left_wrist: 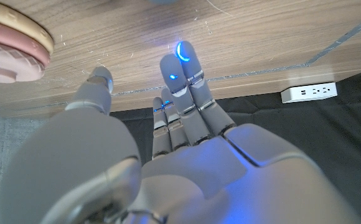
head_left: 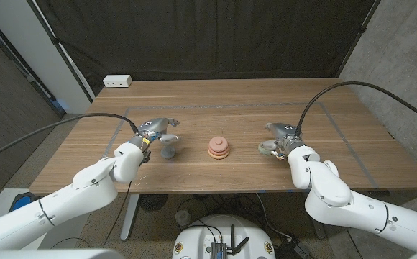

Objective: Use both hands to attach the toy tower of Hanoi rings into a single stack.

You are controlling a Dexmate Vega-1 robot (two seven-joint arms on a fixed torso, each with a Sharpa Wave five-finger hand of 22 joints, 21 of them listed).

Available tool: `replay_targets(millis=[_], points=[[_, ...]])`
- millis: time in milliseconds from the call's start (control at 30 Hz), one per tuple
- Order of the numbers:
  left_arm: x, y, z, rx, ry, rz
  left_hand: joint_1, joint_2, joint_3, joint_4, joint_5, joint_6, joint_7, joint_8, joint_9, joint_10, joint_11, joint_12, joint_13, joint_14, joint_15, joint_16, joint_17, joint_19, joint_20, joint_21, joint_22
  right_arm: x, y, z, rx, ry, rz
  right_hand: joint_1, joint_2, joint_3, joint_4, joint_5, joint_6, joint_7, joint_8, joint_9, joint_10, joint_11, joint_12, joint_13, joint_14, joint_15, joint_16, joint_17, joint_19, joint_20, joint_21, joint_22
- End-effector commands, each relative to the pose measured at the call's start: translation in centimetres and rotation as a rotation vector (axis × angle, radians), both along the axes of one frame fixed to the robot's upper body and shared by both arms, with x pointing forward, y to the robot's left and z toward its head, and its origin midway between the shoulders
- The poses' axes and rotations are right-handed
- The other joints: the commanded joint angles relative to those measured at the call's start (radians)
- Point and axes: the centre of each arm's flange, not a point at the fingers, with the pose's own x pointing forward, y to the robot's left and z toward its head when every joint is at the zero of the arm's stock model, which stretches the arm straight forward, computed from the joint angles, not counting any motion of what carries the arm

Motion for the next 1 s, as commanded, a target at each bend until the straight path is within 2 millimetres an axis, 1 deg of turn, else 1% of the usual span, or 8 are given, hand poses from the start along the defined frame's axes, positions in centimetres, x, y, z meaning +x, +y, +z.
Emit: replay_targets(millis=[33,167,233,267,400,533,700,1000], points=[[0.2,0.2,0.5,0.000,-0.005,-0.019,0.003,0.011,0.011,-0.002,-0.003,0.010,-0.002,-0.003,0.002,0.007,-0.002,0.001,0.003,0.009,-0.096,0.000,0.003,0.005,-0.091,0.004,0.000,0.3,0.3,0.0,-0.019,0.052,-0.039,0.011,0.000,-0.008,-0.001,-0.005,0.008,-0.001,0.011,-0.001,-0.007,0.003,0.006,-0.002,0.005,-0.050,0.004,0.000,-0.006,-0.066,0.003,0.004],[0.2,0.2,0.6,-0.003,-0.004,-0.024,0.001,0.014,0.013,-0.002,-0.003,0.013,-0.002,-0.003,0.002,0.008,-0.003,0.001,0.004,0.010,-0.096,0.001,0.005,0.005,-0.090,0.004,0.000,0.4,0.3,0.0,-0.020,0.061,-0.048,0.012,0.000,-0.011,-0.001,-0.006,0.010,-0.004,0.013,-0.002,-0.008,0.003,0.007,-0.004,0.003,-0.050,0.001,-0.004,-0.007,-0.066,0.004,0.004],[0.2,0.2,0.6,-0.003,-0.006,-0.027,0.000,0.015,0.014,-0.002,-0.003,0.014,-0.002,-0.003,0.003,0.011,-0.002,0.002,0.005,0.007,-0.096,-0.002,0.003,0.006,-0.091,0.004,0.000,0.5,0.3,0.0,-0.020,0.067,-0.053,0.013,0.000,-0.015,-0.001,-0.008,0.020,0.010,0.017,-0.003,-0.007,0.005,0.008,-0.006,0.002,-0.050,-0.001,-0.008,-0.007,-0.066,0.004,0.004],[0.2,0.2,0.6,-0.004,-0.006,-0.028,0.000,0.016,0.015,-0.002,-0.003,0.014,-0.002,-0.003,0.003,0.012,-0.003,0.003,0.005,0.009,-0.096,-0.001,0.004,0.004,-0.091,0.004,0.000,0.6,0.3,0.0,-0.019,0.068,-0.055,0.013,0.000,-0.015,-0.001,-0.008,0.022,0.012,0.018,-0.003,-0.007,0.006,0.008,-0.006,0.002,-0.050,-0.002,-0.008,-0.007,-0.066,0.004,0.004],[0.2,0.2,0.7,-0.012,-0.001,-0.038,-0.001,0.018,0.016,-0.002,-0.003,0.015,-0.003,-0.003,0.003,0.015,-0.003,0.003,0.006,0.009,-0.096,-0.002,0.004,0.006,-0.092,0.004,0.000,0.8,0.2,-0.1,-0.019,0.074,-0.060,0.014,0.002,-0.018,0.000,-0.010,0.032,0.012,0.023,-0.005,0.003,0.007,0.012,-0.008,0.005,-0.050,0.000,-0.008,-0.007,-0.066,0.005,0.004],[0.2,0.2,0.7,-0.009,0.004,-0.034,-0.004,0.020,0.017,-0.002,-0.003,0.017,-0.002,-0.003,0.003,0.021,-0.002,0.005,0.007,0.012,-0.096,0.002,0.009,0.005,-0.092,0.004,0.000,0.9,0.1,-0.2,-0.018,0.073,-0.070,0.016,0.003,-0.019,0.000,-0.010,0.029,0.015,0.021,-0.006,0.006,0.004,0.014,-0.009,0.006,-0.050,0.001,-0.007,-0.006,-0.066,0.006,0.004],[0.3,0.1,0.8,0.000,0.009,-0.032,-0.006,0.022,0.019,-0.002,-0.003,0.021,-0.002,-0.003,0.003,0.020,-0.001,0.005,0.008,0.009,-0.096,-0.002,0.007,0.006,-0.093,0.003,0.000,1.1,-0.1,-0.2,-0.020,0.079,-0.079,0.019,0.005,-0.022,0.000,-0.011,0.019,0.007,0.018,-0.007,0.007,-0.001,0.014,-0.012,0.005,-0.050,-0.001,-0.009,-0.007,-0.066,0.007,0.004],[0.5,-0.1,0.6,-0.006,0.018,-0.043,-0.010,0.023,0.022,-0.004,-0.003,0.023,-0.001,-0.004,0.004,0.024,-0.002,0.005,0.010,0.011,-0.096,-0.002,0.009,0.007,-0.093,0.003,0.000,1.5,0.0,-0.3,-0.030,0.101,-0.105,0.026,0.004,-0.030,-0.001,-0.014,0.013,0.005,0.018,-0.012,0.007,-0.002,0.014,-0.017,0.010,-0.051,0.003,-0.005,-0.010,-0.065,0.008,0.003]])
